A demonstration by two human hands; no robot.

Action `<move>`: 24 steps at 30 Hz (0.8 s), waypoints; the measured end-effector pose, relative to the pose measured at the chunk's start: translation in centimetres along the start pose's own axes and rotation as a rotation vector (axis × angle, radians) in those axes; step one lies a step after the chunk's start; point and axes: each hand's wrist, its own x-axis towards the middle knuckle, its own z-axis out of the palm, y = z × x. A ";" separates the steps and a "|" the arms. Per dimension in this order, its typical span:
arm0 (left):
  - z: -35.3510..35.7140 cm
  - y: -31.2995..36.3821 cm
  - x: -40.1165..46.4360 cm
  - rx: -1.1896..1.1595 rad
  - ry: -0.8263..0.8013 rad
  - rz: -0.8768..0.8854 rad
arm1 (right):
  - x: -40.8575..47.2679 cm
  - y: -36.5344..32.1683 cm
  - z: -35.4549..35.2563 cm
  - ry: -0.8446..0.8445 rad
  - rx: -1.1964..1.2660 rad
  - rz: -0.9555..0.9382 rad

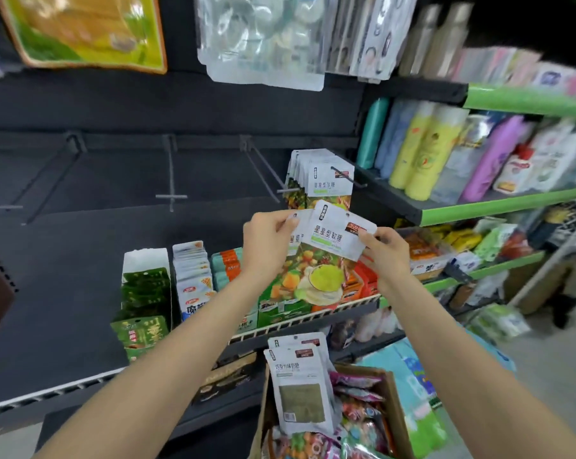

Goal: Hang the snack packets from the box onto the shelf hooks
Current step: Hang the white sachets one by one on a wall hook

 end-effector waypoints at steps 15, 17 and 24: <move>6.1 3.5 3.6 0.203 0.157 0.113 | 12.0 -2.7 -1.4 0.070 -0.147 -0.114; 6.9 3.4 3.9 0.208 0.151 0.096 | 13.1 -2.2 -1.4 0.067 -0.191 -0.127; 8.0 3.2 5.2 0.222 0.168 0.071 | 16.1 -1.8 -0.6 0.069 -0.343 -0.203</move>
